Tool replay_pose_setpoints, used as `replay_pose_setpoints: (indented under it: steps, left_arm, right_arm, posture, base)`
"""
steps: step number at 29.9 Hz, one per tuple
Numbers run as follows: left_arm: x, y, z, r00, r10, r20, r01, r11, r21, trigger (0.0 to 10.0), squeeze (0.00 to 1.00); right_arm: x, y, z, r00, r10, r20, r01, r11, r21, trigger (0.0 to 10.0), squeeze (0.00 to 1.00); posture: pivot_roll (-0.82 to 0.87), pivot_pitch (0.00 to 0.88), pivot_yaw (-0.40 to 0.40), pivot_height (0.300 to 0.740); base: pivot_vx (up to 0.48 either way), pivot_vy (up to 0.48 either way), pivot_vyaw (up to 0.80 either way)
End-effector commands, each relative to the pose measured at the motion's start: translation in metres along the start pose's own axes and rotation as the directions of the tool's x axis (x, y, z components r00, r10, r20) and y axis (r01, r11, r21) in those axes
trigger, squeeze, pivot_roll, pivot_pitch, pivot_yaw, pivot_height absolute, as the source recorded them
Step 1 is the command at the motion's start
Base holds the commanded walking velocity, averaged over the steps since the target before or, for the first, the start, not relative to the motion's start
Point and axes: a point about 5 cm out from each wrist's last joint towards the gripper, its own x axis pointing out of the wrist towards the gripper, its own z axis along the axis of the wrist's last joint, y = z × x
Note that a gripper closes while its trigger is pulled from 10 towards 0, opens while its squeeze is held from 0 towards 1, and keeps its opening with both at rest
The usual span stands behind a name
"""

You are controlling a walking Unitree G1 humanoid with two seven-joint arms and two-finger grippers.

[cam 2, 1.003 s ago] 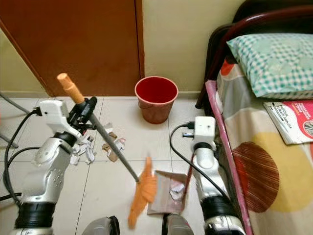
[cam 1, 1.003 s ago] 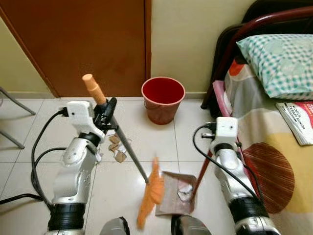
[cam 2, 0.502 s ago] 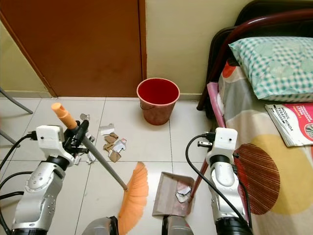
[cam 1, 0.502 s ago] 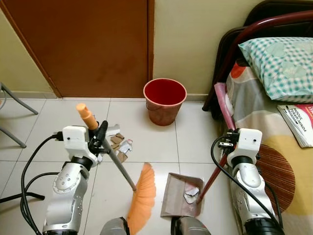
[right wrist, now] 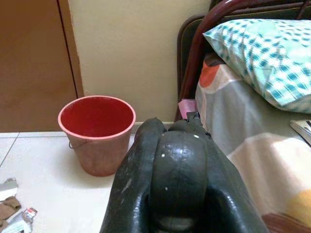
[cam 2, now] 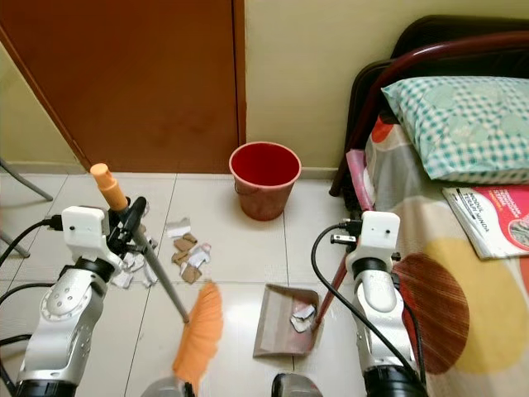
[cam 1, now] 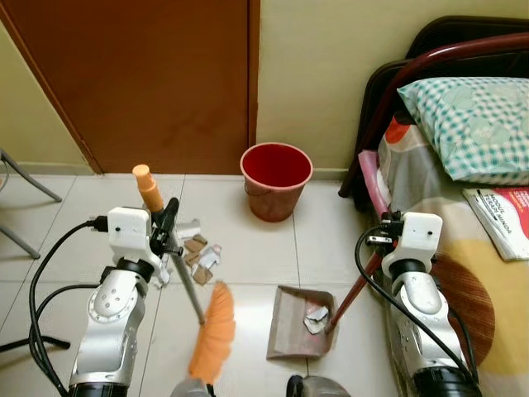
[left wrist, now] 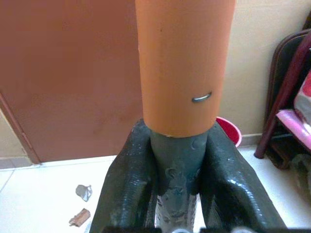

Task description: Sweep floor

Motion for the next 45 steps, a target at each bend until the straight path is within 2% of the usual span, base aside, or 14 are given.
replay_pose_setpoints:
  steps: [1,7,20,33,45]
  left_arm:
    - [-0.004,0.000,0.005,1.000,-0.001,0.029,-0.001,0.998,0.066,10.0,0.00]
    - [-0.006,-0.002,0.004,1.000,0.005,0.027,-0.006,0.998,0.066,10.0,0.00]
    - [0.003,0.002,0.016,0.996,0.029,0.086,-0.038,0.993,0.112,10.0,0.00]
    - [0.004,-0.008,0.013,0.997,0.010,0.077,-0.019,0.994,0.105,10.0,0.00]
    - [0.003,-0.006,0.002,0.999,0.039,0.027,-0.042,0.994,0.104,10.0,0.00]
  right_arm:
    - [-0.001,-0.002,0.007,1.000,0.002,0.028,-0.002,1.000,-0.003,10.0,0.00]
    - [-0.002,-0.003,0.006,1.000,0.009,0.023,-0.009,1.000,-0.012,10.0,0.00]
    - [0.001,-0.001,0.007,0.999,0.024,0.026,-0.023,0.999,-0.022,10.0,0.00]
    - [0.002,0.003,0.005,0.999,0.042,0.014,-0.042,0.998,-0.037,10.0,0.00]
    - [0.009,0.006,0.014,0.998,0.057,0.024,-0.057,0.998,0.006,10.0,0.00]
  posture:
    - [-0.01,0.058,-0.022,0.740]
    - [-0.01,0.063,-0.027,0.740]
    - [-0.02,0.074,-0.025,0.740]
    - [-0.02,0.078,-0.027,0.740]
    - [-0.03,0.085,-0.028,0.740]
  base:
    - [0.341,0.000,0.00]
    - [0.346,0.000,0.00]
    - [0.404,0.000,0.00]
    - [0.350,0.000,0.00]
    - [0.000,0.000,0.00]
